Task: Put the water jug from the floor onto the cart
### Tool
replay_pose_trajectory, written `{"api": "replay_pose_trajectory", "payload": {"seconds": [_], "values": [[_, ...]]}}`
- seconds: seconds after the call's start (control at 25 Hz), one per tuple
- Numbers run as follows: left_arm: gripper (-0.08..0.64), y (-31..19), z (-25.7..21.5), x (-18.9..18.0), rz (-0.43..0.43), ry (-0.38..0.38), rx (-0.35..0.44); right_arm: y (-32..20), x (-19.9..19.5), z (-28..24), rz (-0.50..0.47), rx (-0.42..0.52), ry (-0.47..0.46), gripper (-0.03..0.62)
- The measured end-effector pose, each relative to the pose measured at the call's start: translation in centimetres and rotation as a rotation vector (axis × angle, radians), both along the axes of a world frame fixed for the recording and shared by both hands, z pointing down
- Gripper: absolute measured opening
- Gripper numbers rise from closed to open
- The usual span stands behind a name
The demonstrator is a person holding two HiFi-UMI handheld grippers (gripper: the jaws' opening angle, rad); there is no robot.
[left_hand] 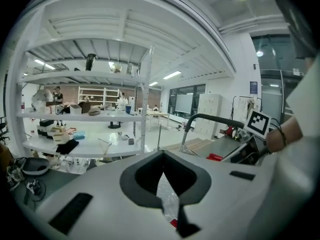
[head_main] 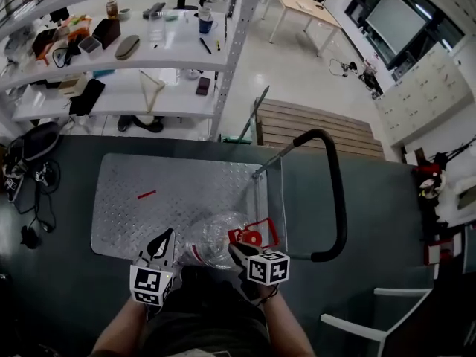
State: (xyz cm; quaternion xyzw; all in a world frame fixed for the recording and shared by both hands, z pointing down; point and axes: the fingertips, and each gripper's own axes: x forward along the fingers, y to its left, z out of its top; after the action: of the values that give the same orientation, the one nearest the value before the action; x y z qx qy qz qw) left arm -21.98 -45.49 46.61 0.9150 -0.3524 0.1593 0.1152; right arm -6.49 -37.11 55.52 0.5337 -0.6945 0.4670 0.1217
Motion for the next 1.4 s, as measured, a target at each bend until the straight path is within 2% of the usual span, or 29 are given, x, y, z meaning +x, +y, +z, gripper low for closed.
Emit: {"api": "replay_pose_trajectory", "payload": {"seconds": [0.24, 0.4, 0.76, 0.96, 1.12, 1.4], "values": [[0.008, -2.8, 3.1, 1.8, 0.03, -0.003, -0.053, -4.3, 3.3, 0.9, 0.116, 0.016, 0.009, 0.031], [0.008, -5.1, 3.8, 2.8, 0.029, -0.005, -0.064, -7.4, 5.5, 0.2, 0.129, 0.043, 0.05, 0.034], [0.008, -9.6, 3.9, 6.3, 0.047, -0.027, -0.047, -13.0, 8.4, 0.0, 0.012, 0.076, 0.226, 0.037], [0.008, -10.5, 4.8, 8.1, 0.057, -0.027, -0.076, -14.9, 8.5, 1.8, -0.067, 0.073, 0.334, 0.038], [0.008, -10.0, 5.7, 8.7, 0.067, -0.039, -0.096, -15.6, 6.6, 2.7, -0.105, 0.099, 0.338, 0.038], [0.008, -8.5, 6.5, 7.4, 0.058, -0.057, -0.129, -14.6, 2.8, 3.9, -0.179, 0.1, 0.316, 0.038]]}}
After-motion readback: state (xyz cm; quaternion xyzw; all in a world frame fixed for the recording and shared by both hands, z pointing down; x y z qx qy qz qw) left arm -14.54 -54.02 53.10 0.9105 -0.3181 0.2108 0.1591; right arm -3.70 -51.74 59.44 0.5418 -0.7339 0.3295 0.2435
